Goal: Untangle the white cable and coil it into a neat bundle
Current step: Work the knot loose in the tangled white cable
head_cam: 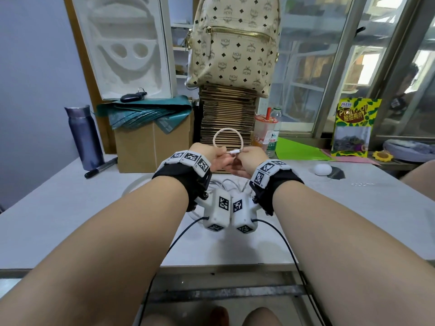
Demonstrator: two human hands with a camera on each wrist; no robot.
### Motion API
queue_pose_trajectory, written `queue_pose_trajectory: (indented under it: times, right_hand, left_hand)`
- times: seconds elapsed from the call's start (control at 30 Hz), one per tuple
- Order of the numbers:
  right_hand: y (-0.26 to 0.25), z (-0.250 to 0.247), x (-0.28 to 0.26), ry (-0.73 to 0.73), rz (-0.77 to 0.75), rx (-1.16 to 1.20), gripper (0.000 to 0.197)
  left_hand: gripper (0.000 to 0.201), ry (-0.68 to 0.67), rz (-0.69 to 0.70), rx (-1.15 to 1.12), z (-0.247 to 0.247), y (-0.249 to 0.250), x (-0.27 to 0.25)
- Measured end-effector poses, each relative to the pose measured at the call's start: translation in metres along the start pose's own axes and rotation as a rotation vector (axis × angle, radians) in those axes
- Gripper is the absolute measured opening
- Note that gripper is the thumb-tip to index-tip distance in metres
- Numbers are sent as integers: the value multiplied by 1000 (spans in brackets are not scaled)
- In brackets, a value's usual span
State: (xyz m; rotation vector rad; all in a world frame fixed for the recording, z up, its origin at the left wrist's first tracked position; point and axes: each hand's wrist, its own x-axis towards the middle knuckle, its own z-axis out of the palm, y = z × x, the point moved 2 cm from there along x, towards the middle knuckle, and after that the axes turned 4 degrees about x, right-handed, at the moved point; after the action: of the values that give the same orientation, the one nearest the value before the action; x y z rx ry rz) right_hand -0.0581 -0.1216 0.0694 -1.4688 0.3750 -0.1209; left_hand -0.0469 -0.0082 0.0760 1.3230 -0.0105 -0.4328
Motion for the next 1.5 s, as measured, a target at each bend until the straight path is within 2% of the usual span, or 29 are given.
queue_pose_trajectory:
  times: [0.13,0.3,0.4,0.47,0.53,0.57,0.63,0.7,0.77,0.83,0.87,0.9,1.0,1.07,1.17,1.37,1.43,1.5]
  right_hand:
    - [2,-2,3,-31,-15,33,23]
    - [4,-2,-2,-159,25,243,18]
    - [6,-2,-6,-266,-21,228,13]
    - [9,-3,-8,-295,-38,237,7]
    - [11,-3,-8,-300,-47,319,9]
    - [11,-2,-6,-277,-59,341,12]
    - [12,-1,0,-208,-89,346,17]
    - [11,0,2,-174,-98,354,16]
    - [11,1,4,-164,-94,373,14]
    - [12,1,6,-155,-91,367,15]
    - [12,1,7,-156,-91,356,15]
    - [13,1,8,-157,-91,346,15]
    - [11,0,12,-131,-103,310,18]
    - [9,-1,11,-124,-121,241,23]
    - [6,-1,13,-129,-159,60,28]
    - [3,-3,12,-81,-301,-374,30]
    - [3,-3,11,-90,-338,-422,32]
    - [6,0,12,-142,-313,-360,35]
  left_hand:
    - [20,-41,-24,-125,-1,-3,1]
    - [25,34,-6,127,-11,-2,8]
    - [23,-4,-22,87,-17,-3,16]
    - [23,6,-45,95,-20,-3,14]
    - [22,23,-42,162,-18,-1,9]
    - [23,46,-29,244,-16,1,8]
    - [32,153,13,544,-11,3,6]
    - [38,265,109,800,-7,5,7]
    - [36,293,166,920,-1,5,11]
    - [26,296,168,973,2,7,11]
    - [19,300,173,984,3,7,11]
    - [21,319,192,982,3,8,11]
    - [43,358,323,934,4,10,6]
    - [46,307,382,874,8,12,3]
    - [24,204,435,809,15,17,0]
    - [22,233,425,732,11,14,0]
    - [20,229,403,778,9,11,2]
    - [14,237,395,794,6,9,3]
